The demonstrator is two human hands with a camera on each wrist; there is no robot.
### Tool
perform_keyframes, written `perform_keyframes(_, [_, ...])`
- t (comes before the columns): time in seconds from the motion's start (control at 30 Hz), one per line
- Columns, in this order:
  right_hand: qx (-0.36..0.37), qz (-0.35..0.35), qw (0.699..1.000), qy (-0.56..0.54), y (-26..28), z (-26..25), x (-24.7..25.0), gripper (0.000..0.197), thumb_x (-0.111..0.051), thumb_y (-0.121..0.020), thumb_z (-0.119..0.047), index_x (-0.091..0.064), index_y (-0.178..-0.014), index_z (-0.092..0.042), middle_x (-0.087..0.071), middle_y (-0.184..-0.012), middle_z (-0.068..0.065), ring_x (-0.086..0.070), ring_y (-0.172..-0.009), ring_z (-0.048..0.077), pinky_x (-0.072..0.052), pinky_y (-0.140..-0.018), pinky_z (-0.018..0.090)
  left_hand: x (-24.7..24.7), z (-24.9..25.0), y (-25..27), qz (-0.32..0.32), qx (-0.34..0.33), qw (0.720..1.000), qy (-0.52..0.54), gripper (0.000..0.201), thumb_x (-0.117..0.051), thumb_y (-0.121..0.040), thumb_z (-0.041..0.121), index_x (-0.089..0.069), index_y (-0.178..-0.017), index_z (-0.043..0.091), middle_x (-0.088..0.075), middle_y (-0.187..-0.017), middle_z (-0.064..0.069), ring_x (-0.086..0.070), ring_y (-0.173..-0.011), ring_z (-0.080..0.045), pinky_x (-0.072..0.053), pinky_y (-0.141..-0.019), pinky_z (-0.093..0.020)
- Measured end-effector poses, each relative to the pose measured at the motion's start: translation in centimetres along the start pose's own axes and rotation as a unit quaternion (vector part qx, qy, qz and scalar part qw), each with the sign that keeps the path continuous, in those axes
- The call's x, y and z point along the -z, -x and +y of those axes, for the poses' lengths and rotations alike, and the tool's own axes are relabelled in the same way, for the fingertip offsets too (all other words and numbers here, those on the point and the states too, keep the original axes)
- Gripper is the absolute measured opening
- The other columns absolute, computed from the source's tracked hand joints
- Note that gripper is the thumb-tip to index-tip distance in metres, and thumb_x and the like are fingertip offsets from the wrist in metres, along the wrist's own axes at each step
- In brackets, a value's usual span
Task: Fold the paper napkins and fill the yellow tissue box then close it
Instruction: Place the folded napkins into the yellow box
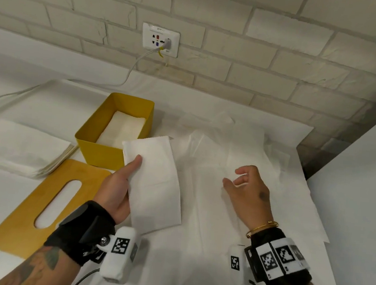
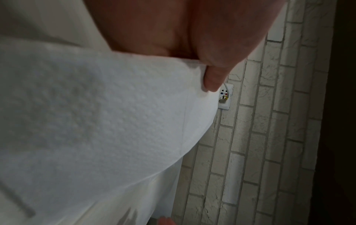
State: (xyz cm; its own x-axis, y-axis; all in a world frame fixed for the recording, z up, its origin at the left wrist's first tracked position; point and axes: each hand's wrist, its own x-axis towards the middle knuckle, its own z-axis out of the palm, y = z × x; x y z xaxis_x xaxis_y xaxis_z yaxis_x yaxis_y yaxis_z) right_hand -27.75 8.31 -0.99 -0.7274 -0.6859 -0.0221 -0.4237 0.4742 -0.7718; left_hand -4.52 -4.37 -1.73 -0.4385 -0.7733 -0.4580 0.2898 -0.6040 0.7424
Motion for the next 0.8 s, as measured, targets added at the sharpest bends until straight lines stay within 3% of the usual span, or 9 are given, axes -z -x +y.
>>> perform_keyframes(0.1, [0.025,-0.105,0.980,0.165,2.0,-1.9,-2.0,0.038,-0.070,-0.086,-0.052,-0.054,-0.105,-0.022,-0.060,-0.102,-0.005,-0.059,-0.095,0.017,-0.044,-0.076,0.029,0.4,0.4,0.2,-0.003,-0.008,1.000,0.003,0.039,-0.058,-0.099,0.035,-0.066,-0.127,0.009,-0.073,-0.121,-0.012,-0.069,-0.114,-0.028,-0.048,-0.106,-0.048])
perform_keyframes(0.17, [0.015,-0.150,0.950,0.272,2.5,-2.5,-3.6,0.049,-0.063,-0.088,-0.058,-0.052,-0.115,-0.019,-0.057,-0.114,-0.002,-0.057,-0.104,0.022,-0.043,-0.082,0.031,0.8,0.6,0.2,-0.002,-0.014,1.000,0.005,0.038,-0.058,-0.100,0.034,-0.066,-0.127,0.009,-0.073,-0.121,-0.011,-0.069,-0.115,-0.028,-0.047,-0.107,-0.048])
perform_keyframes(0.27, [0.005,-0.155,0.925,0.346,2.4,-3.0,-4.9,0.056,-0.057,-0.092,-0.055,-0.049,-0.129,-0.014,-0.050,-0.129,0.005,-0.053,-0.118,0.027,-0.042,-0.090,0.035,1.3,0.9,0.2,-0.005,-0.016,1.000,0.008,0.037,-0.057,-0.100,0.034,-0.065,-0.128,0.011,-0.073,-0.121,-0.010,-0.069,-0.116,-0.027,-0.047,-0.107,-0.049])
perform_keyframes(0.4, [0.003,-0.155,0.913,0.378,2.2,-3.4,-5.7,0.050,-0.055,-0.094,-0.050,-0.052,-0.129,-0.014,-0.047,-0.130,0.006,-0.051,-0.119,0.027,-0.043,-0.094,0.038,1.3,1.1,0.3,-0.012,-0.017,1.000,0.014,0.035,-0.057,-0.100,0.034,-0.065,-0.126,0.012,-0.074,-0.120,-0.010,-0.070,-0.114,-0.027,-0.049,-0.103,-0.048])
perform_keyframes(0.5, [0.001,-0.157,0.915,0.371,2.0,-3.3,-5.7,0.034,-0.050,-0.099,-0.034,-0.054,-0.125,-0.012,-0.046,-0.129,0.006,-0.052,-0.119,0.027,-0.045,-0.098,0.038,1.4,1.1,0.4,-0.025,-0.007,1.000,0.013,0.035,-0.056,-0.101,0.034,-0.066,-0.126,0.011,-0.074,-0.120,-0.011,-0.071,-0.111,-0.026,-0.050,-0.101,-0.047])
perform_keyframes(0.63, [-0.004,-0.142,0.941,0.307,2.1,-2.7,-5.1,0.010,-0.052,-0.097,-0.025,-0.055,-0.098,-0.015,-0.045,-0.114,0.003,-0.055,-0.112,0.027,-0.048,-0.099,0.042,1.9,1.3,0.4,-0.036,0.000,0.999,0.009,0.034,-0.056,-0.101,0.033,-0.067,-0.124,0.010,-0.074,-0.118,-0.011,-0.070,-0.112,-0.027,-0.048,-0.104,-0.048])
perform_keyframes(0.7, [-0.005,-0.122,0.952,0.279,2.3,-2.8,-4.7,0.012,-0.055,-0.096,-0.026,-0.055,-0.092,-0.015,-0.046,-0.110,0.001,-0.056,-0.108,0.025,-0.049,-0.097,0.041,2.1,1.3,0.3,-0.036,0.003,0.999,0.009,0.033,-0.057,-0.101,0.033,-0.067,-0.123,0.010,-0.075,-0.118,-0.011,-0.070,-0.113,-0.028,-0.048,-0.106,-0.049])
perform_keyframes(0.8, [-0.022,-0.133,0.955,0.264,2.7,-2.7,-4.8,0.035,-0.063,-0.092,-0.044,-0.059,-0.105,-0.012,-0.049,-0.116,0.002,-0.055,-0.108,0.024,-0.049,-0.095,0.040,2.3,1.2,0.2,-0.039,0.009,0.999,0.009,0.033,-0.058,-0.100,0.033,-0.067,-0.123,0.010,-0.074,-0.118,-0.011,-0.069,-0.114,-0.029,-0.047,-0.107,-0.050])
